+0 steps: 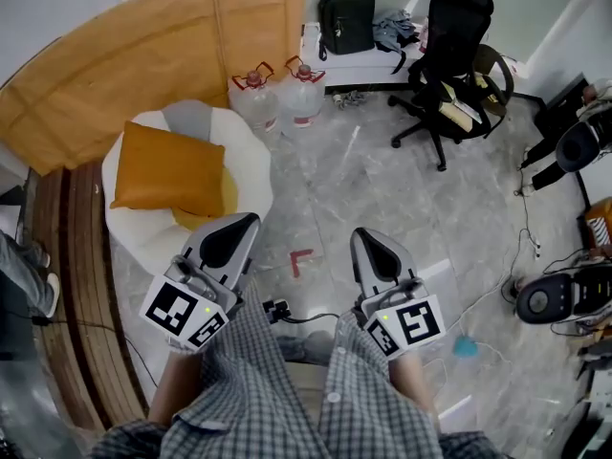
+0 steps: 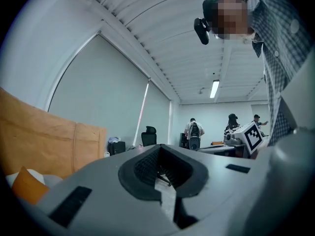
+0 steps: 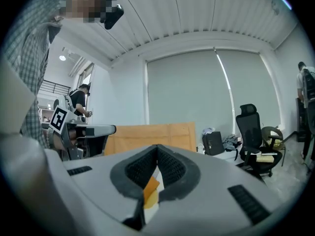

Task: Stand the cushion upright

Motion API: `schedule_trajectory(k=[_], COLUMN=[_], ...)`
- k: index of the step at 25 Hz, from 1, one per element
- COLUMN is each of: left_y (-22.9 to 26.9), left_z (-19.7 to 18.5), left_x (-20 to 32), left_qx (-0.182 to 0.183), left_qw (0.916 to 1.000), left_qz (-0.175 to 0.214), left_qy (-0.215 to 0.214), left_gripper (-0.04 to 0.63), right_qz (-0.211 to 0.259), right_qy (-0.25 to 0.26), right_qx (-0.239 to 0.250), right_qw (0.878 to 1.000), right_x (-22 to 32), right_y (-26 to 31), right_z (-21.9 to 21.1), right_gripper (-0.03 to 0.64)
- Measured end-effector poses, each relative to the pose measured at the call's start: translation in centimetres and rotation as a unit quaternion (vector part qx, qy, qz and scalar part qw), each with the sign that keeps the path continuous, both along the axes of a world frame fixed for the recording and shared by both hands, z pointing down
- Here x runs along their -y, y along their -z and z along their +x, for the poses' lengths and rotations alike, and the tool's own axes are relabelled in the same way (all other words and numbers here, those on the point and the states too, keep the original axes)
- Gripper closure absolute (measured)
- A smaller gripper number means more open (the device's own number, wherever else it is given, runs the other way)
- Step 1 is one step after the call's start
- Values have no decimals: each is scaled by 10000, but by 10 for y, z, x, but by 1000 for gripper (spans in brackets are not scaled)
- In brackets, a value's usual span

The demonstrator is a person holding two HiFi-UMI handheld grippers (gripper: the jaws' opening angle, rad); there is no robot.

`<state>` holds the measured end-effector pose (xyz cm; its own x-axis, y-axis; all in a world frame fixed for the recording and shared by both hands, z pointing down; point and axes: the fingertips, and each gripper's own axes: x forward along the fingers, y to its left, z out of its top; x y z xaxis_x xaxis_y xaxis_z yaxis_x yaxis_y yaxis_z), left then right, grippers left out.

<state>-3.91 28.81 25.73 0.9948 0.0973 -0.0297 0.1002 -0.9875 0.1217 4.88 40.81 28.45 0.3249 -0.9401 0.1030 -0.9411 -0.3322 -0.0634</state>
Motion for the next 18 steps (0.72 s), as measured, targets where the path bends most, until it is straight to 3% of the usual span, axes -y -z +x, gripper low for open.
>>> schedule_trajectory(k=[12, 18], left_y=[-12, -17], left_z=[39, 60], left_x=[4, 16], left_qx=[46, 128], left_qw=[9985, 9991], left_qz=[-159, -194], left_qy=[-520, -367], left_gripper=[588, 588], right_qz=[-279, -337], right_qy=[-535, -432], right_qx=[-11, 10], right_qw=[9982, 9985], right_x=[-6, 5], right_y=[-11, -14], right_z=[26, 54], right_gripper=[611, 611])
